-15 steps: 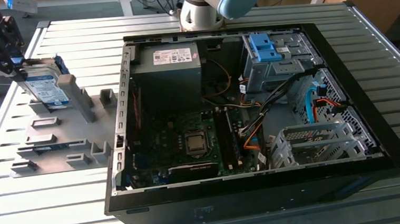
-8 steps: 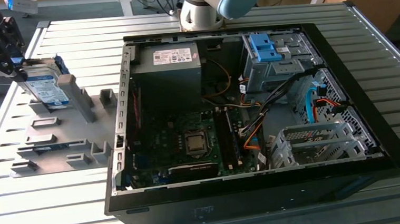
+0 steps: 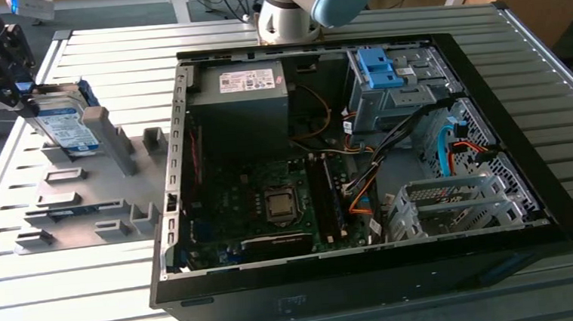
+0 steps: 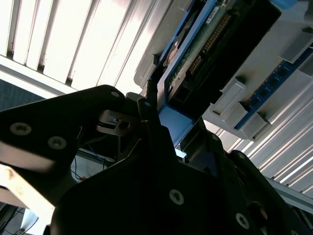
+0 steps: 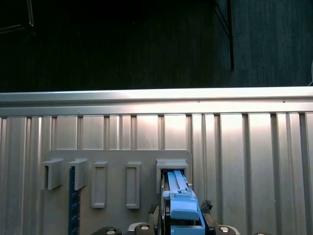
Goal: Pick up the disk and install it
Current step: 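Pick up the disk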
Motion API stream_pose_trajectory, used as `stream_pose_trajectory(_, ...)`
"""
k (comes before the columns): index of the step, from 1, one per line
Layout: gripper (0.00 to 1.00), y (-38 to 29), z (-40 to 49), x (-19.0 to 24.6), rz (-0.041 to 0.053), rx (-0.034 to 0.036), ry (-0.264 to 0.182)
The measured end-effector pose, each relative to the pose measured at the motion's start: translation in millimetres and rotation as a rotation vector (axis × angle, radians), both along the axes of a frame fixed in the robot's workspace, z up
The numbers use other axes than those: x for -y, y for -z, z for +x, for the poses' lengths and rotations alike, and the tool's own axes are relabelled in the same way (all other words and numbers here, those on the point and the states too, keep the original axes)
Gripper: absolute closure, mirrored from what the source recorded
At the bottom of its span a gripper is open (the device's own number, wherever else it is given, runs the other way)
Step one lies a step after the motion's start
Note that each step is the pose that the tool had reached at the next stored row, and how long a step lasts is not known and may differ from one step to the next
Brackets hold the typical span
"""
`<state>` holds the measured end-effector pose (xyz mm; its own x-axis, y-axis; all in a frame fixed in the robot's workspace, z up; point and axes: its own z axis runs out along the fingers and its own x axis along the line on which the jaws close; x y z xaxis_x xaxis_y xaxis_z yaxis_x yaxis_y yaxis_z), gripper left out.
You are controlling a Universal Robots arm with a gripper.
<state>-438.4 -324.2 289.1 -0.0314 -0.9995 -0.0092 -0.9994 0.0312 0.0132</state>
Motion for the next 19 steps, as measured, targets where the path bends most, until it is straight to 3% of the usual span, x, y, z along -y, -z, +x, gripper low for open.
stream_pose_trajectory(4,0.57,0.0,0.0,0.0,-0.0001,-0.0002,0.000)
stream_pose_trajectory(5,0.64,0.1,0.0,0.0,0.0000,0.0000,0.000)
stream_pose_trajectory(19,0.64,0.1,0.0,0.0,0.0001,0.0004,0.000)
